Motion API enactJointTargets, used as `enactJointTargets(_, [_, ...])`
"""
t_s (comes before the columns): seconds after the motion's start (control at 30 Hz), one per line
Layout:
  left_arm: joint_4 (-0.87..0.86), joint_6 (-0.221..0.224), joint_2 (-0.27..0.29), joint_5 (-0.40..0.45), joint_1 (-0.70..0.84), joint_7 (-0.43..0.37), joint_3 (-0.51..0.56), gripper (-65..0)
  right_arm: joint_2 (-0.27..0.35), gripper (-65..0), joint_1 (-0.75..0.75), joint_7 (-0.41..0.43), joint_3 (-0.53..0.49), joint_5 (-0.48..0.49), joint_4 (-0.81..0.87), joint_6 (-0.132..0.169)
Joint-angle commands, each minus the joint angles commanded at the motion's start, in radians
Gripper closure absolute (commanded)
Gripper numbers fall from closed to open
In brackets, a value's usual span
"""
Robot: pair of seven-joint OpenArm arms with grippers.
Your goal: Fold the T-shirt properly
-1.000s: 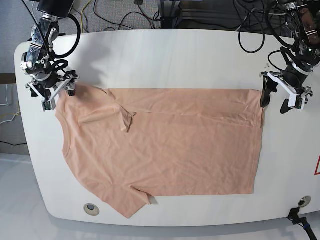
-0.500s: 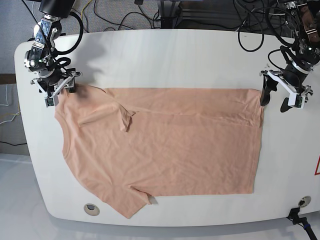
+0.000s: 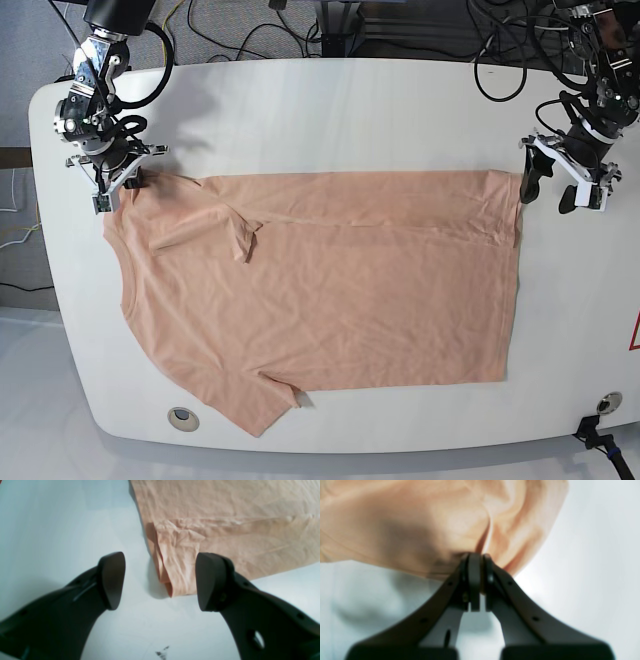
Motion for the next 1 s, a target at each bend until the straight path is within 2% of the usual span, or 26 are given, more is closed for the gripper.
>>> enactJointTargets(0.3, [-0.121, -0.005, 0.003, 0.0, -0.051, -0.005, 0.037, -41.3, 0.0, 0.0, 0.0, 0.0, -0.002, 0.0, 0.0, 0.0])
enactJointTargets(0.47, [-0.201, -0.005, 0.014, 0.0, -0.092, -0.006, 0.101, -41.1, 0.0, 0.0, 0.0, 0.0, -0.002, 0.0, 0.0, 0.0])
enactJointTargets(0.6, [-0.256, -0.005, 0.014, 0.0, -0.13, -0.06, 0.16, -40.9, 0.0, 0.0, 0.0, 0.0, -0.002, 0.0, 0.0, 0.0])
enactJointTargets(0.83, [-0.327, -0.002, 0.014, 0.0, -0.133, -0.075, 0.169, -40.7, 0.0, 0.0, 0.0, 0.002, 0.002, 0.0, 0.002, 0.0])
enactJointTargets(0.9, [-0.33, -0.002, 0.012, 0.0, -0.133, -0.075, 0.169, -35.8, 0.0, 0.0, 0.0, 0.002, 0.002, 0.0, 0.002, 0.0])
enactJointTargets(1.0, [-0.33, -0.002, 0.011, 0.0, -0.133, -0.075, 0.169, -16.5, -0.003, 0.0, 0.002, 0.002, 0.002, 0.0, 0.003, 0.0])
